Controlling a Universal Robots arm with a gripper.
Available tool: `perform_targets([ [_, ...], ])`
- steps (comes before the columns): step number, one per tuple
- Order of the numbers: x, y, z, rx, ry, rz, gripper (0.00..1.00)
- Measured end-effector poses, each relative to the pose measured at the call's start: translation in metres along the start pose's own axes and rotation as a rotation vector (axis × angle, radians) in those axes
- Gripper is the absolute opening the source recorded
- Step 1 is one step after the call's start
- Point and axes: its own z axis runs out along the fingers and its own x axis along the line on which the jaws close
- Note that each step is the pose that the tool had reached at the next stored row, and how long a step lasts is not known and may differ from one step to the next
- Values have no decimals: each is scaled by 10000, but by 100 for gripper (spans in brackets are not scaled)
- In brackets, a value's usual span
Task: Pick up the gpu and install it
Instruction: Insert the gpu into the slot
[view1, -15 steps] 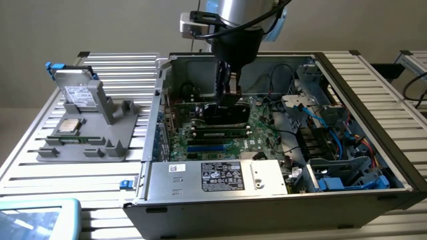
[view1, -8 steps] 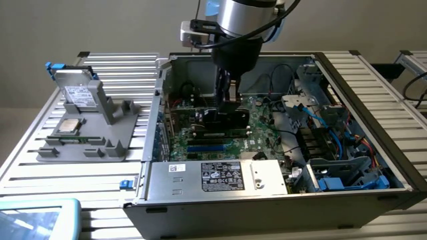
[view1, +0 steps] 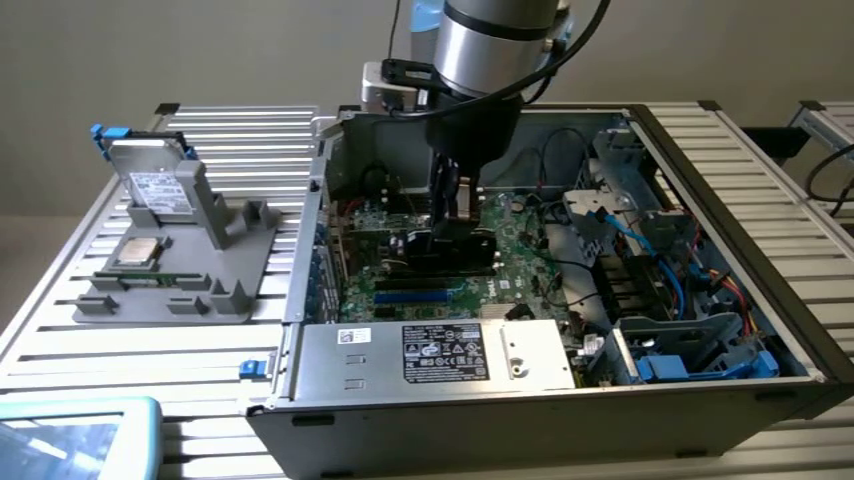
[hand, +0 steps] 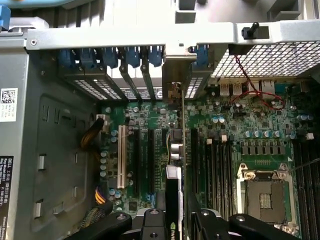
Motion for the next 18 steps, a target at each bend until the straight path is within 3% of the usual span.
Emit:
perform_targets([
  [13, -13, -29, 207, -173, 8, -4, 27],
  [18, -42, -24, 229, -175, 4, -6, 27],
])
